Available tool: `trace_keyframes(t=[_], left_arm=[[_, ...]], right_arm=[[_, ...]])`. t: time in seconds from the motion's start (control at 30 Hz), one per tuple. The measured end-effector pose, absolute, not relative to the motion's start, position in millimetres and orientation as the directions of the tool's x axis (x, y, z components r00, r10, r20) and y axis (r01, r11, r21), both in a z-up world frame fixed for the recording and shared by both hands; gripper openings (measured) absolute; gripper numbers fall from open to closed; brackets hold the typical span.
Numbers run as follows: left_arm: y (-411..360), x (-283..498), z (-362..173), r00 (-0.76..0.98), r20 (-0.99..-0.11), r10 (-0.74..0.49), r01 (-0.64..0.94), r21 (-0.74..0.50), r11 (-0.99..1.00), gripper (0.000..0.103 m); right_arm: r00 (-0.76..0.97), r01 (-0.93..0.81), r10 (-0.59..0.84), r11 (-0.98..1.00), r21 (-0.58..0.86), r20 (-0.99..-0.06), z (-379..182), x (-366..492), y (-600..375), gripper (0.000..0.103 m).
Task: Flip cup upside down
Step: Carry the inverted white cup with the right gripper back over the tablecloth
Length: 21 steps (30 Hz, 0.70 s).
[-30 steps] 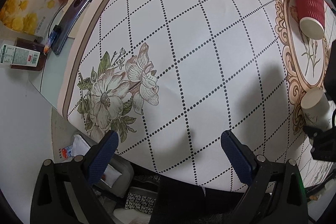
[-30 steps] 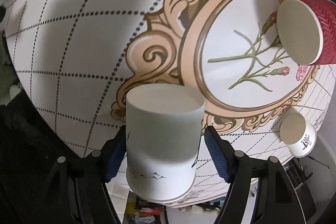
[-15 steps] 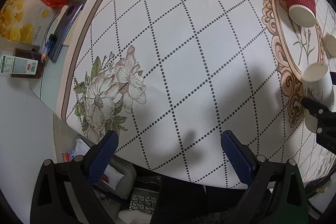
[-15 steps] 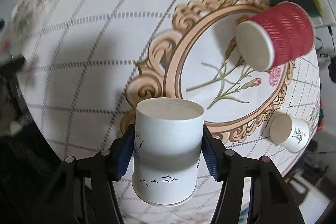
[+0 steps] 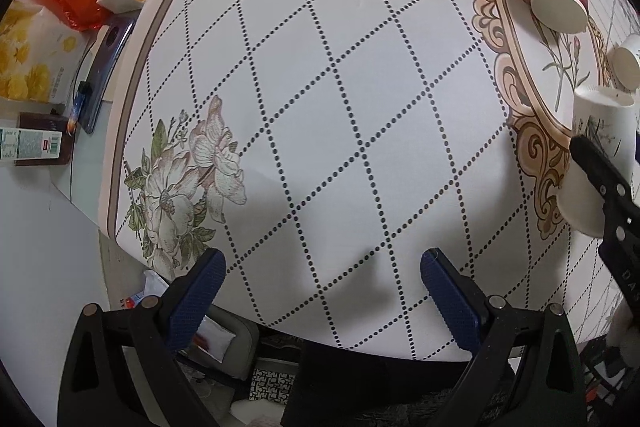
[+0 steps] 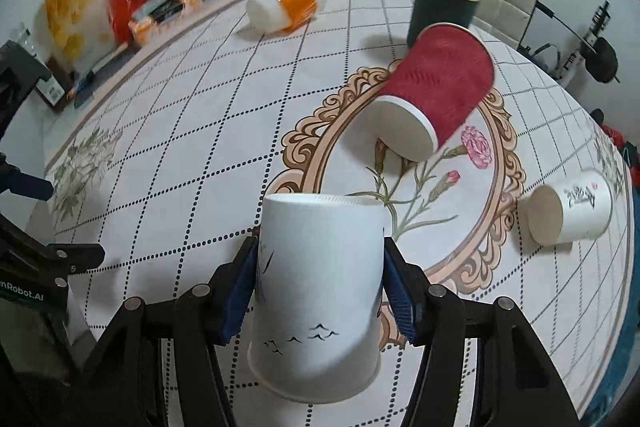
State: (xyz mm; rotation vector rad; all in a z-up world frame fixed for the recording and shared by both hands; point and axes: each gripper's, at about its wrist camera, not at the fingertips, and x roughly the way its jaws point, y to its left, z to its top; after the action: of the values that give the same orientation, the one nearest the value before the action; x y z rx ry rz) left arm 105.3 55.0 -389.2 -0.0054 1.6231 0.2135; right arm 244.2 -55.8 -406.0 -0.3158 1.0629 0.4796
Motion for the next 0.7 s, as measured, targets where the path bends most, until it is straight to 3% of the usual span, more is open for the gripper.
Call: trace_keyframes(t=[0.43,0.53,0.63,0.7], left_arm=[[31.2,113.5,-388.6,-0.070,-0.988,0.139,-0.105,0.146,0.984,0.100],[28.7,114.5,-388.2,-0.069,-0.988,0.142,-0.097,0.148,0.984,0.100],[26.4,116.2,-386.4,-0.065,-0.988,0.137,-0.096,0.143,0.985,0.100],[24.5,117.4,-385.0,-0.061,-0.988,0.139,-0.094,0.145,0.985,0.100]], right_arm=[[0.354,-0.453,0.178,0.891,-0.002,-0.918,-416.8,226.3,-94.4,0.062],[0.312,-0.414,0.224,0.907,0.080,-0.923,-409.2,233.0,-102.7,0.062],[0.159,-0.365,0.164,0.926,0.096,-0.974,-418.5,246.1,-104.9,0.062],[0.038,-0.252,0.253,0.939,0.235,-0.967,-421.6,254.4,-117.1,0.062]])
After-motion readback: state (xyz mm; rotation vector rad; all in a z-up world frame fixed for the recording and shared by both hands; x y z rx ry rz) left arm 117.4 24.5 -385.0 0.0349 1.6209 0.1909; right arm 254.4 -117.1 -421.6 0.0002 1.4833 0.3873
